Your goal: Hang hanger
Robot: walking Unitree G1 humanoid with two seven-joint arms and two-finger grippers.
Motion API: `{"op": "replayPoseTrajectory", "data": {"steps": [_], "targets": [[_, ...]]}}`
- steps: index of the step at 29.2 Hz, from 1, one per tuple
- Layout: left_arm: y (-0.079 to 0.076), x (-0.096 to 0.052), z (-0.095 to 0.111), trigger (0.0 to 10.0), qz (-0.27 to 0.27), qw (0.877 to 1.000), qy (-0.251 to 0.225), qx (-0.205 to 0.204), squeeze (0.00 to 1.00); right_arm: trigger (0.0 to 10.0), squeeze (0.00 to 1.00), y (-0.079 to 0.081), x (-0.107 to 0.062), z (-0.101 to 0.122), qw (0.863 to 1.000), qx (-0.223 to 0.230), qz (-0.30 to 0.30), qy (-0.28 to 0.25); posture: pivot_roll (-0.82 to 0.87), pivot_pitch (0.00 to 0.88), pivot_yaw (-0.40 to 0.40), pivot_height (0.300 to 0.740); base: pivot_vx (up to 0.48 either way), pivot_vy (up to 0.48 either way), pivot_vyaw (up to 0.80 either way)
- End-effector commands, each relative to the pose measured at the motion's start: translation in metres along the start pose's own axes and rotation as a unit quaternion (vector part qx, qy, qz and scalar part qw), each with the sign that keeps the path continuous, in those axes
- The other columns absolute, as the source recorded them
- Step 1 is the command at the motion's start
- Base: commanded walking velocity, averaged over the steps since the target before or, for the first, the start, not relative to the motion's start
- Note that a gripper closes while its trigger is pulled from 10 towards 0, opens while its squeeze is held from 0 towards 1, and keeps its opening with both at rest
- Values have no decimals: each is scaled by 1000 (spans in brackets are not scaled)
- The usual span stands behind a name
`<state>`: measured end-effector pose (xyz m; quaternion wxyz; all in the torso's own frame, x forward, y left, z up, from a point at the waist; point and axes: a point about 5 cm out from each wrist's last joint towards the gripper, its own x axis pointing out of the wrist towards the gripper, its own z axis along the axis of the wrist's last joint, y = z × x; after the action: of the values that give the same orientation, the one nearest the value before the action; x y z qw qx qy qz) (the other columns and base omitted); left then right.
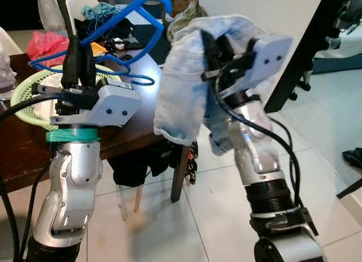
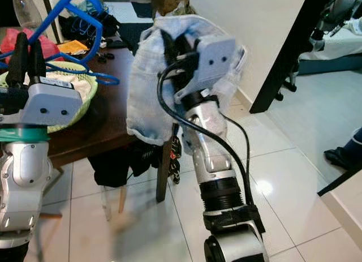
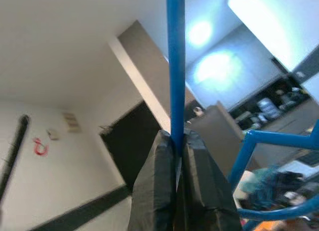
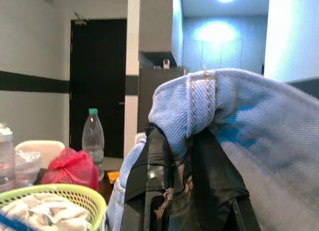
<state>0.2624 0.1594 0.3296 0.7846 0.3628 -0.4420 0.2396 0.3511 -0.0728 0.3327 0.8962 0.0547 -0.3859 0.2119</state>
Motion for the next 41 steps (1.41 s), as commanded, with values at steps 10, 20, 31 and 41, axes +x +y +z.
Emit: {"op": "replayPoseTrajectory", "data": {"steps": [10, 20, 31, 41], "targets": [[20, 0, 12, 10000, 45, 998, -34, 41, 0, 10000, 0, 9, 10, -8, 1000, 19, 2, -2, 159, 108, -57, 740, 480, 0, 0], [19, -2, 9, 10000, 37, 998, -28, 45, 0, 10000, 0, -4, 10, -14, 998, 19, -59, 8, 162, 114, -47, 740, 480, 0, 308], [4, -6, 5, 10000, -15, 1000, -6, 14, 0, 10000, 0, -34, 5, -16, 988, -41, -146, 18, 140, 123, -30, 740, 439, 0, 0], [-6, -12, 5, 10000, -54, 999, 4, -4, 0, 10000, 0, -48, -3, -17, 977, -106, -182, 29, 132, 125, -24, 740, 25, 0, 0]]}}
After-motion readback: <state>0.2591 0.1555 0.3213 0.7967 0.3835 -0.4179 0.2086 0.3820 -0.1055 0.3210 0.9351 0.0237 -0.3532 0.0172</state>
